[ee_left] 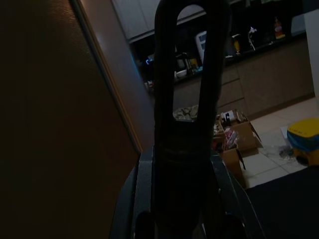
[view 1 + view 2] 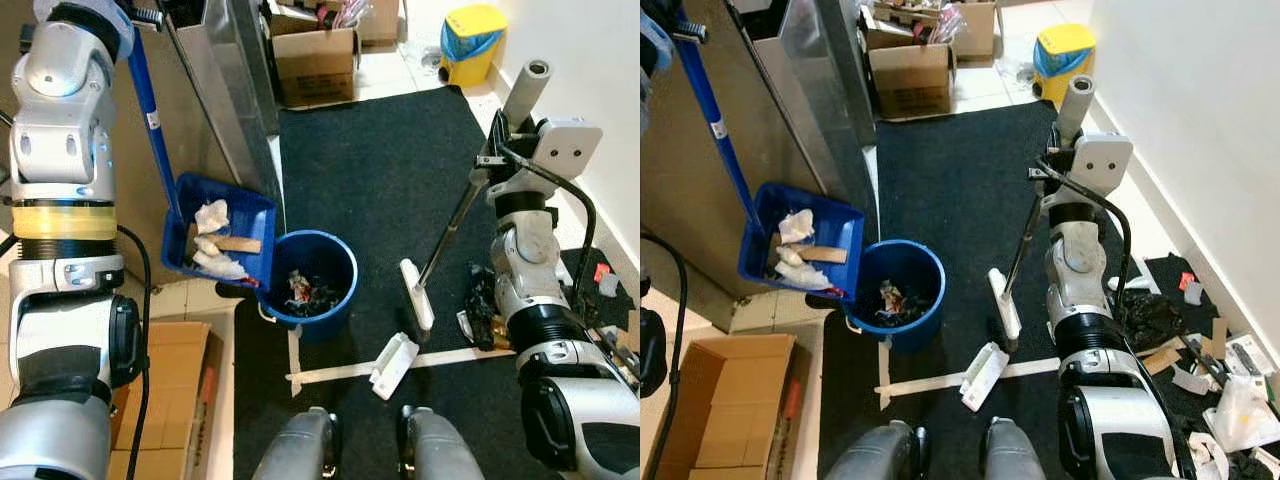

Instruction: Sweep floor

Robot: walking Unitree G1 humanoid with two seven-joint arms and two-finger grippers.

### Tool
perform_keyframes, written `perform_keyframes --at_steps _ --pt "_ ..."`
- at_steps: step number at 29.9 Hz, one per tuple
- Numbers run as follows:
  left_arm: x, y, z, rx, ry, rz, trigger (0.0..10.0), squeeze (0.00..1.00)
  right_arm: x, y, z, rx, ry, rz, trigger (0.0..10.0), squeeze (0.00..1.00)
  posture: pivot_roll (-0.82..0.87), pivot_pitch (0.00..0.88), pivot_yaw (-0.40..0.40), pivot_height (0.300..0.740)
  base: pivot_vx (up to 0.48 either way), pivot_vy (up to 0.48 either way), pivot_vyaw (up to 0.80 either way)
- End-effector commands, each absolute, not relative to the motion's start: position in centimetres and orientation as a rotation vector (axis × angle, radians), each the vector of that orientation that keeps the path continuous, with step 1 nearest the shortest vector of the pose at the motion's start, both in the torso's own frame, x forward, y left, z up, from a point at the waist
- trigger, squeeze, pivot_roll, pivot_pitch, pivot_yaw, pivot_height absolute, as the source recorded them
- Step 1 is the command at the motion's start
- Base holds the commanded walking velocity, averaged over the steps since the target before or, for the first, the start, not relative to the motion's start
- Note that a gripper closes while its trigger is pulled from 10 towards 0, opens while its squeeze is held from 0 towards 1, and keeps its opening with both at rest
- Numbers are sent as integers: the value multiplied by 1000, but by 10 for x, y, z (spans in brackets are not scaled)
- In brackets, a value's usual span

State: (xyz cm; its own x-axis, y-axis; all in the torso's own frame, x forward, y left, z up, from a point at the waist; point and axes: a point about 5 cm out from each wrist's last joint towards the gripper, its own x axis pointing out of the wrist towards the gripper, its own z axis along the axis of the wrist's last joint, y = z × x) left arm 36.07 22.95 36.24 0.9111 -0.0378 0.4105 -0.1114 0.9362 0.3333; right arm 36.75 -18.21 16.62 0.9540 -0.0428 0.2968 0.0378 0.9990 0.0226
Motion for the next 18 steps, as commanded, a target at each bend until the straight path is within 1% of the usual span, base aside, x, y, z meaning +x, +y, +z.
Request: perform_keyframes --at_steps 1,6,9,12,13,18 --pt "360 215 374 405 -501 -1 10000 0 366 -184 170 20 -336 -50 10000 0 56 127 102 740 0 0 0" --pt "365 202 368 417 -495 -60 10000 0 365 -185 169 20 -337 -56 10000 0 54 127 107 740 0 0 0" --pt "369 190 363 403 -499 -108 10000 0 364 -185 168 21 -337 -61 10000 0 49 125 112 740 0 0 0" --pt "369 186 362 400 -502 -119 10000 0 364 -185 168 22 -338 -61 10000 0 49 125 112 740 0 0 0" --pt "370 178 360 409 -509 -142 10000 0 364 -185 168 22 -339 -62 10000 0 49 124 112 740 0 0 0" --pt "371 167 355 468 -517 -184 10000 0 364 -185 170 22 -342 -63 10000 0 50 124 111 740 0 0 0"
